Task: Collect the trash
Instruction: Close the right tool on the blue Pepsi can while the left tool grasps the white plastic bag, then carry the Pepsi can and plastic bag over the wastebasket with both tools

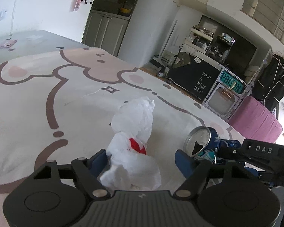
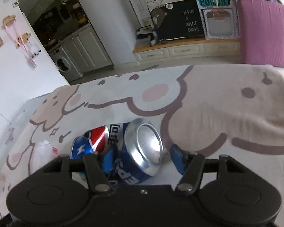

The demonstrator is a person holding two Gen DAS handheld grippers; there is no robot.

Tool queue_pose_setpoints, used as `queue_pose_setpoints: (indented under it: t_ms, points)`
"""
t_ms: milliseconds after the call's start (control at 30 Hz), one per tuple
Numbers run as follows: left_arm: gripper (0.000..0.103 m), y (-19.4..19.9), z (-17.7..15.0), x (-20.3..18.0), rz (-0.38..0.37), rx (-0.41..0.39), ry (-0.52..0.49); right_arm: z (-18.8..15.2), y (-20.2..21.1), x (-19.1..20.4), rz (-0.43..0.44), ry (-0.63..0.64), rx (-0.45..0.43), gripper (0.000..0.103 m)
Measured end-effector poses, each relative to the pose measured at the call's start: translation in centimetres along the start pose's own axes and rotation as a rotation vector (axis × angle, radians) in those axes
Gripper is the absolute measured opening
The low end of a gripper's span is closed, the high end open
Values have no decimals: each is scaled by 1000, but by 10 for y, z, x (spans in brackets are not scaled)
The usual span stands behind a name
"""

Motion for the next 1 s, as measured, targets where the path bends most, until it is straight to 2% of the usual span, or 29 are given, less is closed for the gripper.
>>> queue_pose_setpoints:
  t_ms: [33, 67, 100, 133, 367, 500, 533, 600, 667, 700, 833, 1000]
  points:
    - [75, -1, 0, -1, -1, -2, -2, -1, -1, 1, 6, 9, -4, 62]
    - [67, -3, 1, -1, 1, -4, -6, -1, -1, 1, 13, 17, -5, 55]
    - [54, -3, 1, -1, 6, -2, -11, -2, 0, 2, 30, 23, -7, 51]
    - [49, -3, 1, -2, 14, 2, -19, -2, 2, 2, 46, 29, -6, 50]
    - [43, 10, -4, 3, -28, 39, -60, -5, 30, 2, 119, 223, 27, 48]
    - [42, 22, -11, 7, -35, 57, -56, -5, 48, -10, 155, 333, 105, 49]
    - [42, 25, -13, 8, -37, 61, -50, -6, 52, -11, 145, 352, 110, 52]
    - [42, 29, -15, 9, -37, 67, -43, -10, 62, -11, 132, 379, 90, 87]
    - [42, 35, -17, 8, -42, 67, -39, -14, 73, -8, 145, 379, 67, 100]
    - [42, 37, -18, 8, -45, 67, -38, -16, 77, -6, 156, 372, 53, 103]
    - [42, 46, -22, 7, -49, 69, -40, -25, 79, 10, 149, 352, 34, 103]
    - [42, 52, -26, 10, -50, 72, -30, -33, 61, 36, 11, 428, 10, 103]
Point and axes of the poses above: each gripper's, at about its wrist camera, not at the fingertips, and y roughly against the way its jaws point, x to its left, z to its top, the point moved 2 cm from there along -y, roughly the way its jaws point
